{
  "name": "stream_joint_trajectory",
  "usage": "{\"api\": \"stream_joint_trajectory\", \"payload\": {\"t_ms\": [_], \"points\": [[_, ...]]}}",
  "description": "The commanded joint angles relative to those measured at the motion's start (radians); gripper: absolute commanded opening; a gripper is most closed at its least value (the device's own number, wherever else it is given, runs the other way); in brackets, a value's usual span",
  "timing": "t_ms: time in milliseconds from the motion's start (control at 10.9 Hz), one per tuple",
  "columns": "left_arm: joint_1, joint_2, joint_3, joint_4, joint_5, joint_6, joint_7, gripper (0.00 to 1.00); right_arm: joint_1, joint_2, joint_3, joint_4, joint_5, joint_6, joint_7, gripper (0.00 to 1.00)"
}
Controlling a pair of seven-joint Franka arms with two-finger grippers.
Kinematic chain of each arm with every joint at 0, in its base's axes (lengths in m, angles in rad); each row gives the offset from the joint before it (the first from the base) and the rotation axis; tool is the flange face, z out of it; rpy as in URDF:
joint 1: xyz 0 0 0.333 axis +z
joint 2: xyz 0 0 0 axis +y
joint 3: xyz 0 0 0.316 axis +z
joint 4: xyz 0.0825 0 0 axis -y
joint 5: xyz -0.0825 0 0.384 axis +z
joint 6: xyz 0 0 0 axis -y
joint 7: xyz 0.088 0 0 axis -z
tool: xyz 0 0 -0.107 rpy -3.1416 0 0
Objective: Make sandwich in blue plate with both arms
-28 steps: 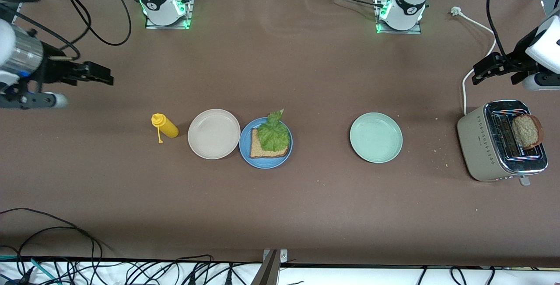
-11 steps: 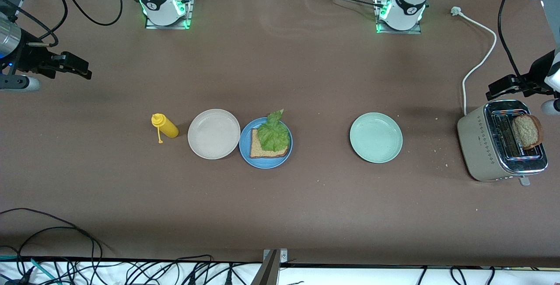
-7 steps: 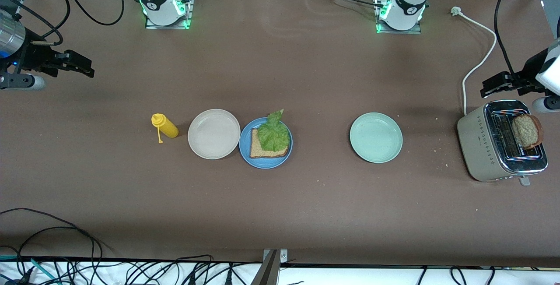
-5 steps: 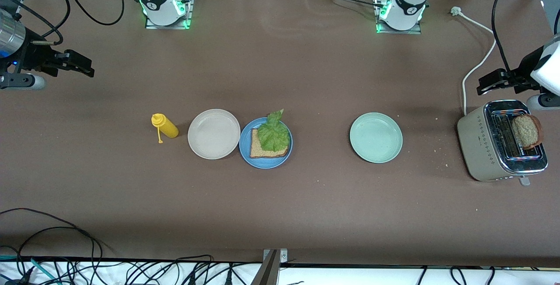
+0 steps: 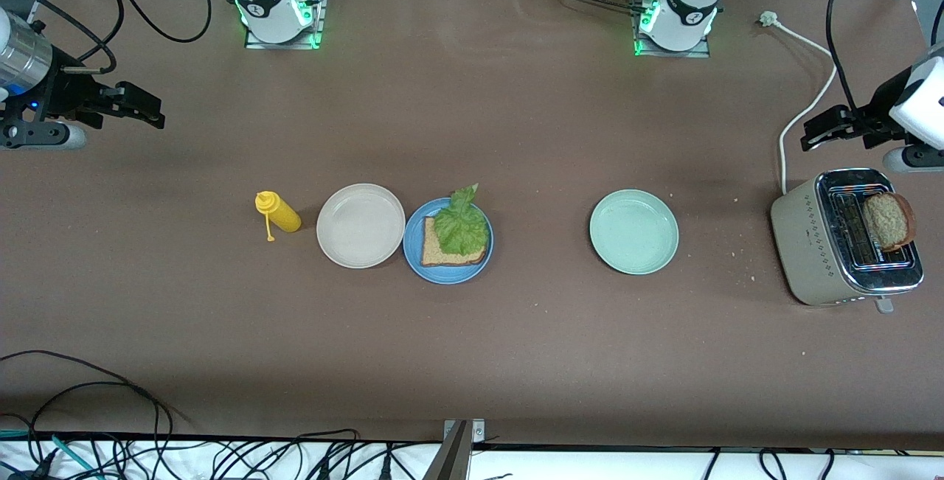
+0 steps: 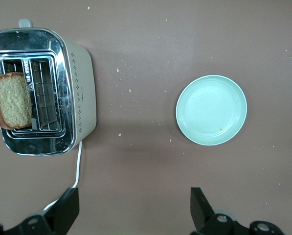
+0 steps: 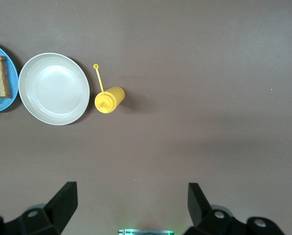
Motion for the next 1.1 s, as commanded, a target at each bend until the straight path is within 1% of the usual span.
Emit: {"api": "stream_joint_trajectory", "payload": {"t_ms": [0, 1009], "points": [[0.005, -0.040, -0.006, -0.047, -0.009, 0.031, 0.026, 1.00, -0.005, -0.014, 0.006, 0.000, -0.017, -0.012, 0.005, 1.00], [0.010, -0.033, -0.006, -0.038, -0.012, 0.043, 0.028, 1.00, -0.004, -0.014, 0.009, 0.000, -0.018, -0.010, 0.005, 1.00]]}}
